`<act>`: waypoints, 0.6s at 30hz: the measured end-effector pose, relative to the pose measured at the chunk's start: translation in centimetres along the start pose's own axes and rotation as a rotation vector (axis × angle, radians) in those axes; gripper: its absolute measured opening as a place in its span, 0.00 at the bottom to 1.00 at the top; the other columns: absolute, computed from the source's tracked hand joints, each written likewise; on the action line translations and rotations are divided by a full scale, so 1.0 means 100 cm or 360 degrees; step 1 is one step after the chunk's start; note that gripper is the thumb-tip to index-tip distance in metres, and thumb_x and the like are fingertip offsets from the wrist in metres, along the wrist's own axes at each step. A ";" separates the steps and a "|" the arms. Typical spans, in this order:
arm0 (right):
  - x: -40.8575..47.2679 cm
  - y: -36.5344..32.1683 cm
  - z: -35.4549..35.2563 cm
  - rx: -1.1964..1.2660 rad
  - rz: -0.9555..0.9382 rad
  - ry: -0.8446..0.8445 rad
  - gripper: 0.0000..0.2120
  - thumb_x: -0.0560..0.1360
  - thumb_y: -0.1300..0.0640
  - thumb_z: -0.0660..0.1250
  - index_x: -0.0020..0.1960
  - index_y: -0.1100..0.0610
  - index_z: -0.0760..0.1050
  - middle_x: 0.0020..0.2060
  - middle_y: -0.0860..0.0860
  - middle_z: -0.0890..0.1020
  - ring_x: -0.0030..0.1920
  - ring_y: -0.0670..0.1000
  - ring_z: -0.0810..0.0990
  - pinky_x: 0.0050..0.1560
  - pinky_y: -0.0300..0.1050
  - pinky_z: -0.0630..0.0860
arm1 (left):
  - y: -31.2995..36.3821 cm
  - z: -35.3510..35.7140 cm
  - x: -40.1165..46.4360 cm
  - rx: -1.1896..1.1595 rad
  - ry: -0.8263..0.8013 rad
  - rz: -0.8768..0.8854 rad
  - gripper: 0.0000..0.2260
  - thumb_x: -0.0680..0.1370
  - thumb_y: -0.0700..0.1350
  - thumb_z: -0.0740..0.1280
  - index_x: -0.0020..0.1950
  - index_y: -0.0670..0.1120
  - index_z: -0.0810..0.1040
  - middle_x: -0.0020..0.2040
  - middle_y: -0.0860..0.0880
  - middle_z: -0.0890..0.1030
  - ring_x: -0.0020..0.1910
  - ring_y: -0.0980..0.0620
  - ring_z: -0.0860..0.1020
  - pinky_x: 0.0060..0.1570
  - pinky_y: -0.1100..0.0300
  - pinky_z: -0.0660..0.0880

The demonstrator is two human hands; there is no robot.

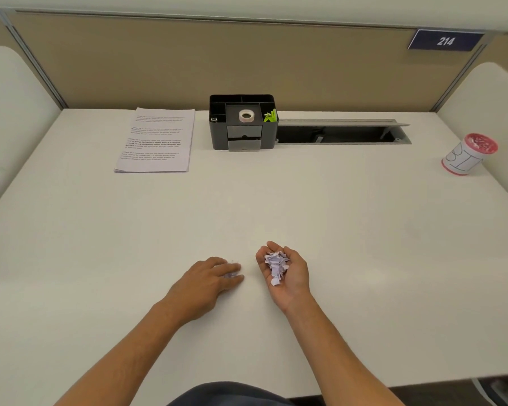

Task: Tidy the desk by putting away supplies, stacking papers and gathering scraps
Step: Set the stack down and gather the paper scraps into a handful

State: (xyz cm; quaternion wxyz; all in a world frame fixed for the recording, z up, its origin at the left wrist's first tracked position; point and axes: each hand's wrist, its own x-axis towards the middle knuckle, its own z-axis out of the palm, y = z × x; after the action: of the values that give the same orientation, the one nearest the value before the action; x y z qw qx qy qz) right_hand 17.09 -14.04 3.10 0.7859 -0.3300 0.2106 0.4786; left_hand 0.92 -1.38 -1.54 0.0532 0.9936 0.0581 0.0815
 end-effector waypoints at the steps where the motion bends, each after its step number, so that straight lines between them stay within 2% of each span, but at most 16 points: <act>1: 0.000 0.000 0.000 -0.0003 0.0000 -0.0002 0.16 0.81 0.59 0.55 0.49 0.69 0.77 0.39 0.61 0.81 0.41 0.57 0.80 0.35 0.48 0.83 | 0.000 -0.001 0.001 -0.0051 0.0008 -0.0001 0.16 0.76 0.43 0.62 0.60 0.55 0.81 0.60 0.55 0.81 0.52 0.50 0.80 0.46 0.60 0.79; 6: 0.001 0.000 0.000 0.0000 -0.0007 -0.0013 0.16 0.81 0.59 0.55 0.49 0.69 0.77 0.39 0.61 0.81 0.41 0.58 0.80 0.37 0.48 0.83 | -0.002 -0.005 0.003 -0.0340 -0.0083 -0.0175 0.11 0.77 0.39 0.65 0.54 0.50 0.84 0.55 0.53 0.82 0.52 0.48 0.79 0.43 0.54 0.79; 10: 0.001 0.001 -0.001 -0.0010 0.0004 -0.0013 0.16 0.81 0.59 0.56 0.49 0.69 0.77 0.38 0.61 0.81 0.39 0.57 0.81 0.38 0.49 0.83 | 0.001 -0.011 0.008 -0.0418 -0.0173 -0.0326 0.11 0.77 0.35 0.63 0.48 0.46 0.83 0.51 0.52 0.82 0.48 0.46 0.77 0.42 0.53 0.76; 16: 0.001 0.003 0.000 0.0010 0.0022 -0.0010 0.15 0.81 0.59 0.56 0.49 0.69 0.77 0.39 0.61 0.81 0.40 0.57 0.80 0.36 0.48 0.83 | 0.010 -0.014 0.011 -0.0473 -0.0151 -0.0568 0.12 0.74 0.31 0.61 0.44 0.45 0.81 0.43 0.51 0.81 0.44 0.48 0.75 0.44 0.54 0.74; 18: 0.001 0.003 0.000 0.0005 0.0029 -0.0012 0.15 0.81 0.59 0.56 0.49 0.69 0.77 0.39 0.61 0.81 0.40 0.57 0.80 0.36 0.48 0.83 | 0.013 -0.017 0.015 -0.0603 -0.0101 -0.0742 0.12 0.73 0.30 0.62 0.44 0.44 0.82 0.43 0.50 0.83 0.43 0.49 0.77 0.45 0.58 0.74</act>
State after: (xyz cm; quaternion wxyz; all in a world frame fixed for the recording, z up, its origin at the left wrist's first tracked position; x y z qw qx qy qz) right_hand 16.85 -13.89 2.96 0.7829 -0.3250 0.2115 0.4866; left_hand 2.27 -2.30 0.51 0.2567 0.9279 0.2666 0.0455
